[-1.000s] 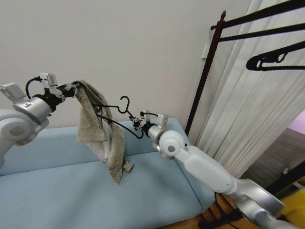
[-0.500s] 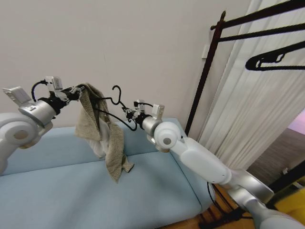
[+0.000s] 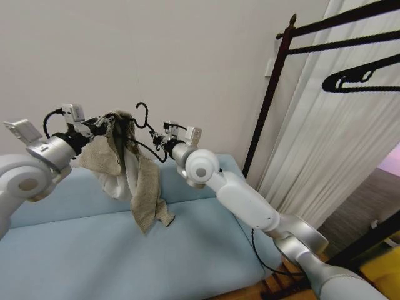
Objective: Pick up the clothes from the sofa and hang them on the clothes hanger.
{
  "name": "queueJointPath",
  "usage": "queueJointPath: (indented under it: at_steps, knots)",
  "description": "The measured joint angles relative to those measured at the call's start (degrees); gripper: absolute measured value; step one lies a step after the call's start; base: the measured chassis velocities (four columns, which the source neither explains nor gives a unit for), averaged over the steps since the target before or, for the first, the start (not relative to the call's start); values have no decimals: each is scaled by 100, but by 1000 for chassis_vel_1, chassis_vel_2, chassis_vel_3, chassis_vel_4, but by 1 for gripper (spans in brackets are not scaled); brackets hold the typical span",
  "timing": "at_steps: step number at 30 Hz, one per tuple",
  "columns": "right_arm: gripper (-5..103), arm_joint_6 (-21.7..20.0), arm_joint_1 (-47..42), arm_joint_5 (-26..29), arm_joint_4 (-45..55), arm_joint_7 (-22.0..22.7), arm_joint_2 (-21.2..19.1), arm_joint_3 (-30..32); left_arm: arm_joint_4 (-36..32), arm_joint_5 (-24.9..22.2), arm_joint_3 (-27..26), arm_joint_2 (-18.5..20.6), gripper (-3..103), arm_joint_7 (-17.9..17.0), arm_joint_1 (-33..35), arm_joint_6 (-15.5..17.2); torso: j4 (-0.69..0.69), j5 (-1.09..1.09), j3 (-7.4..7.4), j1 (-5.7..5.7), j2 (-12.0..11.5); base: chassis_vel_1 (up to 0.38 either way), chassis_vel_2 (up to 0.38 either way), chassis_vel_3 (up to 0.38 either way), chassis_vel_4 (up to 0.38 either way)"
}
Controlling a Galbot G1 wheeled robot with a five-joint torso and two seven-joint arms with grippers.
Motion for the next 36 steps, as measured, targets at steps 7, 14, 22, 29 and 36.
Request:
queueJointPath:
  at_steps: [7, 14, 22, 29, 36]
  knots:
    - [2, -45, -253, -10, 438, -110, -582, -116, 164, 69, -312, 27, 2, 33, 206, -46, -2, 2, 1, 0, -1, 0, 0, 0, 0]
    - [2, -64, -141, 76, 644, -127, -767, -68, 268, 176, -156, -16, 2, 83, 165, -91, 0, 1, 0, 0, 0, 0, 0, 0, 0]
    - [2, -118, -247, 132, 1012, -160, -1143, -103, 503, 292, 2, -43, 2, 136, 72, -153, -2, 2, 0, 0, 0, 0, 0, 0, 0]
    - [2, -173, -400, 154, 1227, -268, -1491, -65, 640, 369, 141, -69, 2, 180, -11, -177, -2, 2, 0, 0, 0, 0, 0, 0, 0]
    - [2, -183, -502, 128, 1310, -278, -1564, -11, 638, 373, 153, -61, 2, 225, 60, -177, -1, 2, 0, 0, 0, 0, 0, 0, 0]
